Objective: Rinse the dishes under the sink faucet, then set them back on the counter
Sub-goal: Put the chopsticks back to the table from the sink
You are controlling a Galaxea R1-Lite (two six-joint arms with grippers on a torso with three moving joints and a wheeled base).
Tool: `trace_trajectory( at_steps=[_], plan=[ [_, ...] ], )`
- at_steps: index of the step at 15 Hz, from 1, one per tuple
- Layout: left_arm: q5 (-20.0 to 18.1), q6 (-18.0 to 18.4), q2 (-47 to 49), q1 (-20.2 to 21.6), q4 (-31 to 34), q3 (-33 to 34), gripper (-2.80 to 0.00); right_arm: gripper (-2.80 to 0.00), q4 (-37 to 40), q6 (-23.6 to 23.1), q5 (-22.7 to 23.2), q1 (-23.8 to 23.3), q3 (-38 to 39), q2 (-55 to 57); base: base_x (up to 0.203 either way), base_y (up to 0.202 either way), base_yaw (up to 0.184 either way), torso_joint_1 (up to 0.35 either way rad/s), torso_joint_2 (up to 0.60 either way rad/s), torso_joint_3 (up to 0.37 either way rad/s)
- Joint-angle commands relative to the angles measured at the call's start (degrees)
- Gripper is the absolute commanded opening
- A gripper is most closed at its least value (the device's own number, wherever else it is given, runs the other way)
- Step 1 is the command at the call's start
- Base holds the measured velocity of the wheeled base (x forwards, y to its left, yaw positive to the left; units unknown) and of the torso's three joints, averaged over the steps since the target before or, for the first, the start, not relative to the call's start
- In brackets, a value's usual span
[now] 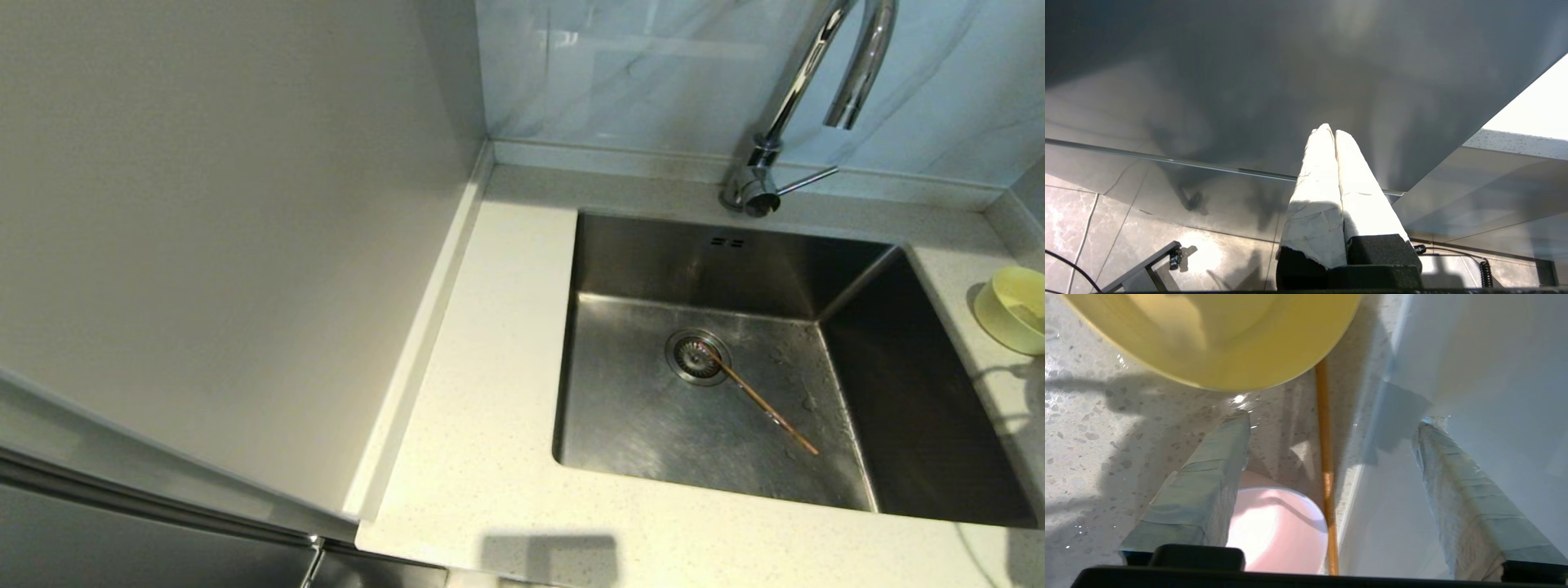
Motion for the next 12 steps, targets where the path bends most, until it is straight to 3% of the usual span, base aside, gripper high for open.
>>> trace_trajectory(
  at_steps=[1, 4, 7, 9, 12],
  plan=[
    [0.0, 0.0, -0.2, 0.0, 0.0, 0.0, -2.80, 0.00, 0.1, 0.0, 0.1, 0.0, -1.9, -0.2, 0.000, 0.000, 0.000, 0.000, 0.00, 0.000],
    [0.0, 0.0, -0.2, 0.0, 0.0, 0.0, -2.80, 0.00, 0.1, 2.0, 4.7, 0.8, -4.7, -2.7, 0.000, 0.000, 0.000, 0.000, 0.00, 0.000],
    [0.0, 0.0, -0.2, 0.0, 0.0, 0.0, -2.80, 0.00, 0.2, 7.6, 12.5, 5.6, -4.7, -7.3, 0.000, 0.000, 0.000, 0.000, 0.00, 0.000],
    [0.0, 0.0, -0.2, 0.0, 0.0, 0.0, -2.80, 0.00, 0.5, 11.0, 15.3, 11.2, -4.2, -9.4, 0.000, 0.000, 0.000, 0.000, 0.00, 0.000],
    [0.0, 0.0, -0.2, 0.0, 0.0, 0.0, -2.80, 0.00, 1.8, 15.2, 15.8, 21.8, -3.0, -10.0, 0.000, 0.000, 0.000, 0.000, 0.00, 0.000]
  ],
)
